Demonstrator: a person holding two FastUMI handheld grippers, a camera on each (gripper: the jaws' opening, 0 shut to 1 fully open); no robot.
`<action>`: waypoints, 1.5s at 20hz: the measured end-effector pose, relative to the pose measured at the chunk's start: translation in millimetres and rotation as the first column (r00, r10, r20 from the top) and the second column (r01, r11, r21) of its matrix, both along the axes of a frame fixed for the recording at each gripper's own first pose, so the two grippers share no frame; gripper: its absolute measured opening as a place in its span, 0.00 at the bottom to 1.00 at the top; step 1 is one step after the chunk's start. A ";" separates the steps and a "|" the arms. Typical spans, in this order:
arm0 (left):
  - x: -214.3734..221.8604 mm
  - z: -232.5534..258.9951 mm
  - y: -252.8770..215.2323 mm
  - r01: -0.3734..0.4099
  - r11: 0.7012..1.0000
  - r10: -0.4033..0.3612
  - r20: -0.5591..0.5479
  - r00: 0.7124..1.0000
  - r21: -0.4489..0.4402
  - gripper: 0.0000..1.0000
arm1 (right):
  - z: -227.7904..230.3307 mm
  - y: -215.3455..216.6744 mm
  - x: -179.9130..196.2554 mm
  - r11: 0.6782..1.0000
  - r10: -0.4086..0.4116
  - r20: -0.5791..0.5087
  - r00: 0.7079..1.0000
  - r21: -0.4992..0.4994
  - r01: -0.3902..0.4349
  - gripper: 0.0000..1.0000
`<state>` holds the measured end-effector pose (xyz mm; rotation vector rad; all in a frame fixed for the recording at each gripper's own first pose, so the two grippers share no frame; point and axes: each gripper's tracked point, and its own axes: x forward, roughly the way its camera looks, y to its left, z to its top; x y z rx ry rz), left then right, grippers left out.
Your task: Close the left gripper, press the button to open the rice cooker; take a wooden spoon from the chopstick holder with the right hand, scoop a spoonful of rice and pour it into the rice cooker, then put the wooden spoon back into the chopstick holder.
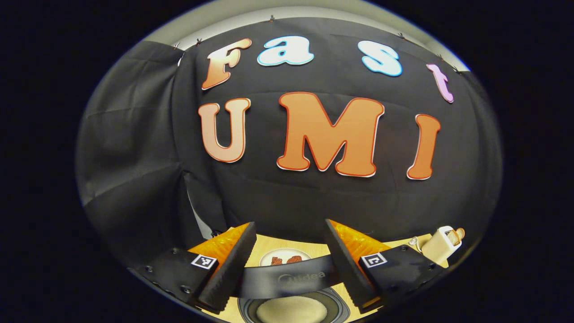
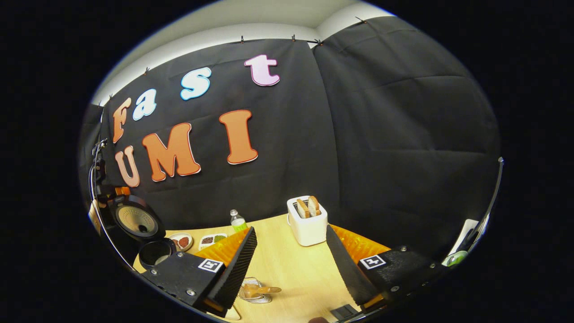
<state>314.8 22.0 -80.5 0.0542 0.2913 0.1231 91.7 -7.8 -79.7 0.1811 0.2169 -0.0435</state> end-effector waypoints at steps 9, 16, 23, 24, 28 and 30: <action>-89.7 -56.3 -36.3 0.055 0.996 -0.049 -0.078 0.996 0.073 1.00 | 3.0 10.9 -7.2 0.998 0.048 0.016 0.999 0.039 -0.049 0.95; -137.3 -133.4 -46.2 0.037 0.998 -0.044 -0.157 0.987 -0.049 1.00 | -2.1 11.2 -14.4 0.994 0.093 0.002 0.996 -0.049 -0.093 0.95; -158.9 -183.8 -49.9 0.058 0.998 -0.049 -0.216 0.975 0.038 0.95 | -2.2 4.9 -23.8 0.989 0.116 -0.008 0.993 -0.089 -0.117 0.95; -162.4 -194.1 -48.9 0.057 0.997 -0.042 -0.244 0.969 0.053 1.00 | -3.6 3.1 -24.1 0.989 0.117 -0.009 0.993 -0.092 -0.118 0.95; -172.7 -196.2 -49.3 0.041 0.997 -0.028 -0.185 0.982 0.065 0.96 | -3.6 -2.7 -33.2 0.988 0.117 -0.015 0.993 -0.103 -0.118 0.95; -166.4 -200.4 -49.6 0.053 0.995 -0.039 -0.161 0.986 0.086 0.97 | -6.6 -5.5 -35.4 0.987 0.116 -0.022 0.993 -0.109 -0.117 0.95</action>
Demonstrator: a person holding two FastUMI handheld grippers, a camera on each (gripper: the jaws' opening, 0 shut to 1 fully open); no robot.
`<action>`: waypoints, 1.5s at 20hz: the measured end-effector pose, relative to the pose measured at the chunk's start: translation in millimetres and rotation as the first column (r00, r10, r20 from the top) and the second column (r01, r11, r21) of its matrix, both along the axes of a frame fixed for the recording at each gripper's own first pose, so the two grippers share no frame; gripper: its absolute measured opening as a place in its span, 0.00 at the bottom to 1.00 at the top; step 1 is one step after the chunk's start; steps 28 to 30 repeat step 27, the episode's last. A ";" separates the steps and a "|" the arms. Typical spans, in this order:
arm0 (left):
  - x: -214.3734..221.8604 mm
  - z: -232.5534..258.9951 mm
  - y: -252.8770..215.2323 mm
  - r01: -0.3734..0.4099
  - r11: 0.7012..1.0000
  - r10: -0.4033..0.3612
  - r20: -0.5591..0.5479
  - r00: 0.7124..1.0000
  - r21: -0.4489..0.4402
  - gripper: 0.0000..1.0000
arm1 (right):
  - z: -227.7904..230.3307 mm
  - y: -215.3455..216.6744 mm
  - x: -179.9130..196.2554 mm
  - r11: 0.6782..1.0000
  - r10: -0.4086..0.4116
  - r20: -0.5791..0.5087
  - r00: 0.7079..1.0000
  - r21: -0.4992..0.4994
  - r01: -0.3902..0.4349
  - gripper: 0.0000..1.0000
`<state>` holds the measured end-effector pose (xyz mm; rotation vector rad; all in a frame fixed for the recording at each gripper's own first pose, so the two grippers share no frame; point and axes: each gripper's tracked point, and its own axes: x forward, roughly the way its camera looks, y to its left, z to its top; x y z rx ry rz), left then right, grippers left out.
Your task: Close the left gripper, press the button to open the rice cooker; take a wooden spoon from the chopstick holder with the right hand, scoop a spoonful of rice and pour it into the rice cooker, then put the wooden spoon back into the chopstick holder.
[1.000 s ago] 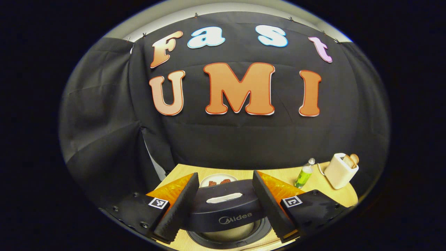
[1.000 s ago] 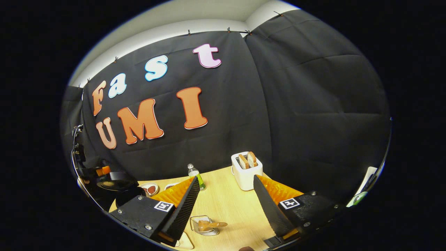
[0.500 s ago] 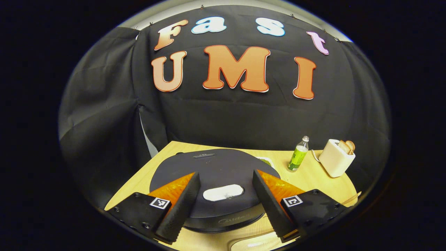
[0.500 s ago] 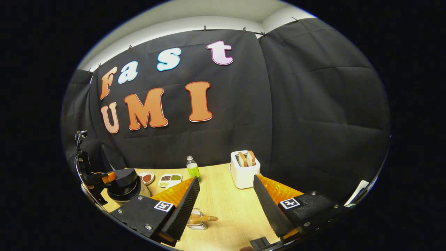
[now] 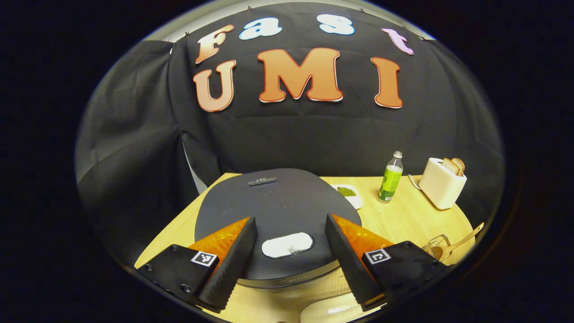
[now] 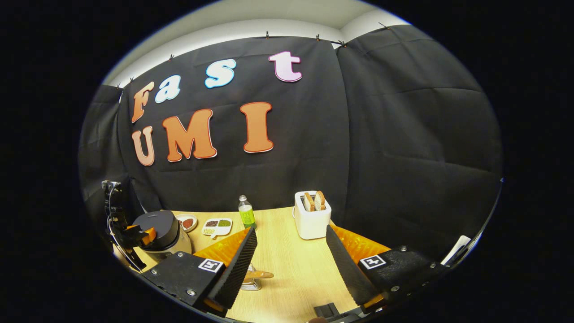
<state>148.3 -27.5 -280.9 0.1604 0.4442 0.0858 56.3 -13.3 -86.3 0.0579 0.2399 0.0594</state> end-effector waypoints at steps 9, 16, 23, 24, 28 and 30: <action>-11.0 9.7 8.2 -0.033 0.999 0.031 -0.079 0.996 -0.028 0.96 | -0.1 1.1 -7.6 1.000 0.026 -0.005 1.000 -0.011 -0.026 0.95; -31.4 150.9 10.0 0.051 0.993 -0.040 0.102 0.994 -0.106 1.00 | 20.5 2.1 -1.7 1.000 0.028 0.029 0.999 -0.009 -0.028 0.95; -102.7 287.5 48.6 0.046 0.997 -0.025 0.293 0.956 -0.066 0.96 | 54.1 19.5 0.5 0.997 0.066 0.091 0.994 -0.036 -0.063 0.95; -109.6 297.7 51.6 0.045 0.998 -0.027 0.303 0.953 -0.052 0.96 | 59.8 21.5 0.0 0.997 0.072 0.102 0.992 -0.043 -0.067 0.95; -128.0 305.0 65.6 0.020 0.998 -0.002 0.310 0.951 -0.054 0.96 | 70.7 26.1 0.4 0.995 0.075 0.131 0.989 -0.068 -0.066 1.00; -128.0 305.0 65.6 0.020 0.998 -0.002 0.310 0.951 -0.054 0.96 | 70.7 26.1 0.4 0.995 0.075 0.131 0.989 -0.068 -0.066 1.00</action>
